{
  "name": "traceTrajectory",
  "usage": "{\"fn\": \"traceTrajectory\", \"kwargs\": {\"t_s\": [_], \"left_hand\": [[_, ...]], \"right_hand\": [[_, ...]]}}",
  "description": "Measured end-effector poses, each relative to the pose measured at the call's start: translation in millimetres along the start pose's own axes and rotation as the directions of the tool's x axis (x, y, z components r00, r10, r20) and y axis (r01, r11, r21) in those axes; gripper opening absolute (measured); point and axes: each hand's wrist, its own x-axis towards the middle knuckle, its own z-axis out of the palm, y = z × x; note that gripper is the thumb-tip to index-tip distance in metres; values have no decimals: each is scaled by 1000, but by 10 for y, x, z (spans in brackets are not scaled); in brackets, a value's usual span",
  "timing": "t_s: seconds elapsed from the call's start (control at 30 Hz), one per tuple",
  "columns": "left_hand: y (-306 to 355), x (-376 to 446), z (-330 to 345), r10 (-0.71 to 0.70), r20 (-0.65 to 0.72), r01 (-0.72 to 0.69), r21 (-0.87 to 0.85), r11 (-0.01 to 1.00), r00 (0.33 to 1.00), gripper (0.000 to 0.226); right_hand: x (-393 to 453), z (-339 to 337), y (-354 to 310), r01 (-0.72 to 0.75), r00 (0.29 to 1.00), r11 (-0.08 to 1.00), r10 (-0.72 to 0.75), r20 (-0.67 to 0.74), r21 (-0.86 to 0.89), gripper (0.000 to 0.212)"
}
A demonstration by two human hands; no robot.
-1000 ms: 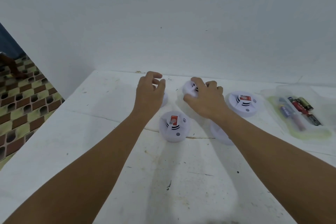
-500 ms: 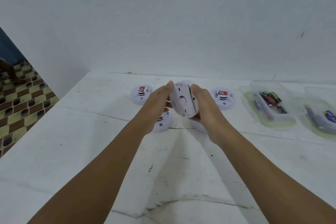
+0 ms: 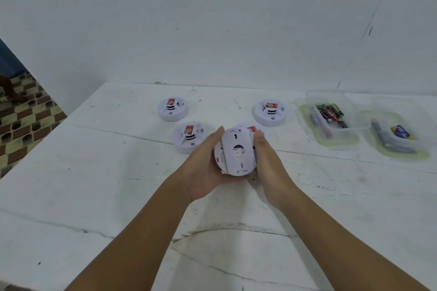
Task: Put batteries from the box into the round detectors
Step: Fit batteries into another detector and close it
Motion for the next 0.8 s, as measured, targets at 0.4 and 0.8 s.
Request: {"fn": "traceTrajectory", "kwargs": {"t_s": [0.4,0.8], "left_hand": [[-147,62,116,-31,102,55,-237,970,994,55],[-149,76,231,119,-12,-119,-205,971,993,53]], "right_hand": [[-15,-181,-20,232,931,849,-336,-146,-474,29],[-205,-170,-30,387,878,699,-478,9,-602,58]]}}
